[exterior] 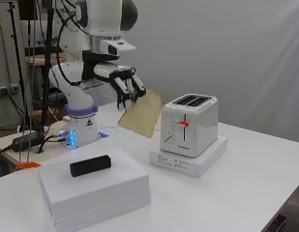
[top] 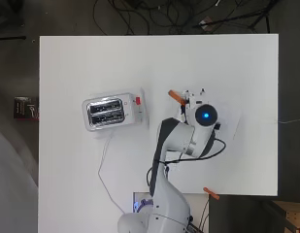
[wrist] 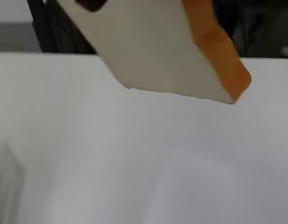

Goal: Teleoperate dual arm-hand system to toast a bread

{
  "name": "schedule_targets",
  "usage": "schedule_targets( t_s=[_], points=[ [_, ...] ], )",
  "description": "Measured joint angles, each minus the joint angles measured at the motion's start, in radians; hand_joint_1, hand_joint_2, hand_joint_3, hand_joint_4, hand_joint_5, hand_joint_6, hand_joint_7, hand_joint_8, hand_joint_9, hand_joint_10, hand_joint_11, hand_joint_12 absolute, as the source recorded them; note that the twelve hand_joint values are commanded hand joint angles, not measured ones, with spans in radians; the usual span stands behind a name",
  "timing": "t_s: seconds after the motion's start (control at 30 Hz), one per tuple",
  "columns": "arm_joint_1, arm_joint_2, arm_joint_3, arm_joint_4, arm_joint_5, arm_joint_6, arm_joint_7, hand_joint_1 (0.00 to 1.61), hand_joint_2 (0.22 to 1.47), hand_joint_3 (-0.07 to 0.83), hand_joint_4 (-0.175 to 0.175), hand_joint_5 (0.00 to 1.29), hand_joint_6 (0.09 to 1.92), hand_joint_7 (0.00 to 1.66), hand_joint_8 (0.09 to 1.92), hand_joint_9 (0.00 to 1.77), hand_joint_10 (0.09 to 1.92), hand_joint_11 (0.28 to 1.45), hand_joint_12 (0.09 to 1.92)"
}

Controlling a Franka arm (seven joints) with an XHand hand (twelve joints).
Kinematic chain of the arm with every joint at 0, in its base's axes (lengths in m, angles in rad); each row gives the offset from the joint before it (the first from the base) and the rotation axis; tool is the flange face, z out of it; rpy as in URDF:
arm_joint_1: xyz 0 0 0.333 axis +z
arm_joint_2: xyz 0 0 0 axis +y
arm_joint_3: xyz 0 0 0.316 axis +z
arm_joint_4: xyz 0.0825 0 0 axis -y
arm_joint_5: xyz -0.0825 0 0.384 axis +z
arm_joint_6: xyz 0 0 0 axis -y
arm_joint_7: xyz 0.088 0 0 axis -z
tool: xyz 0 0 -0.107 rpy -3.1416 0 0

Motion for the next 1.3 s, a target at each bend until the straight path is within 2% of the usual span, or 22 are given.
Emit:
schedule_targets(
  t_s=[0.03, 0.1, 0.2, 0.27, 0.33, 0.53, 0.73, 0.87, 0.9, 0.93, 0.97, 1.0, 1.03, 1.07, 1.1, 1.13, 1.23, 1.3],
  points=[
    [0.005, -0.014, 0.018, 0.001, 0.076, 0.017, -0.031, 1.20, 1.18, -0.004, -0.145, 0.71, 1.24, 1.07, 0.97, 1.42, 0.11, 0.70, 0.48],
    [0.014, -0.014, 0.045, 0.016, 0.214, 0.000, -0.084, 1.22, 1.18, -0.002, -0.169, 0.69, 1.25, 1.04, 1.05, 1.43, 0.09, 0.73, 0.32],
    [0.029, 0.011, 0.103, 0.042, 0.420, -0.075, -0.143, 1.23, 1.18, -0.001, -0.175, 0.69, 1.27, 1.04, 1.05, 1.42, 0.09, 0.76, 0.23],
    [0.039, 0.024, 0.146, 0.060, 0.500, -0.106, -0.171, 1.23, 1.18, 0.000, -0.175, 0.68, 1.27, 1.04, 1.03, 1.41, 0.09, 0.77, 0.19],
    [0.049, 0.031, 0.202, 0.074, 0.501, -0.124, -0.205, 1.23, 1.19, 0.000, -0.175, 0.67, 1.28, 1.03, 1.05, 1.41, 0.09, 0.77, 0.16],
    [0.084, 0.060, 0.389, 0.107, 0.366, -0.203, -0.355, 1.22, 1.21, 0.001, -0.175, 0.63, 1.35, 1.00, 1.08, 1.38, 0.09, 0.78, 0.11],
    [0.093, 0.095, 0.432, 0.112, 0.379, -0.213, -0.374, 1.21, 1.21, 0.001, -0.169, 0.63, 1.42, 1.00, 1.03, 1.35, 0.09, 0.79, 0.10],
    [0.100, 0.104, 0.460, 0.098, 0.348, -0.185, -0.365, 1.20, 1.22, 0.001, -0.171, 0.61, 1.44, 0.98, 1.08, 1.34, 0.09, 0.78, 0.09],
    [0.103, 0.114, 0.470, 0.103, 0.333, -0.180, -0.360, 1.05, 1.26, 0.001, -0.046, 0.60, 1.48, 0.99, 0.83, 1.33, 0.09, 0.77, 0.09],
    [0.105, 0.130, 0.478, 0.114, 0.322, -0.176, -0.355, 0.93, 1.30, 0.000, 0.054, 0.58, 1.53, 1.02, 0.54, 1.31, 0.09, 0.77, 0.09],
    [0.107, 0.145, 0.484, 0.128, 0.313, -0.174, -0.353, 0.72, 1.31, -0.003, 0.049, 0.53, 1.13, 1.02, 0.31, 1.27, 0.09, 0.76, 0.09],
    [0.109, 0.165, 0.488, 0.144, 0.306, -0.174, -0.353, 0.42, 1.19, -0.018, 0.015, 0.35, 0.67, 0.81, 0.16, 1.04, 0.09, 0.67, 0.09],
    [0.112, 0.187, 0.492, 0.165, 0.302, -0.178, -0.352, 0.22, 1.02, -0.030, 0.003, 0.19, 0.36, 0.53, 0.09, 0.74, 0.09, 0.56, 0.09],
    [0.114, 0.207, 0.493, 0.187, 0.298, -0.189, -0.348, 0.11, 0.91, -0.027, 0.001, 0.14, 0.18, 0.38, 0.09, 0.56, 0.09, 0.49, 0.09],
    [0.116, 0.224, 0.494, 0.211, 0.291, -0.210, -0.336, 0.05, 0.86, -0.021, 0.000, 0.13, 0.09, 0.32, 0.09, 0.49, 0.09, 0.46, 0.09],
    [0.117, 0.235, 0.495, 0.233, 0.283, -0.238, -0.318, 0.02, 0.83, -0.013, -0.007, 0.13, 0.09, 0.31, 0.09, 0.46, 0.09, 0.45, 0.09],
    [0.114, 0.235, 0.483, 0.270, 0.281, -0.319, -0.267, 0.00, 0.83, 0.002, -0.047, 0.18, 0.09, 0.32, 0.09, 0.46, 0.09, 0.43, 0.09],
    [0.101, 0.228, 0.473, 0.254, 0.281, -0.328, -0.236, 0.00, 0.85, 0.006, -0.048, 0.26, 0.09, 0.33, 0.09, 0.45, 0.09, 0.43, 0.09]
  ],
)
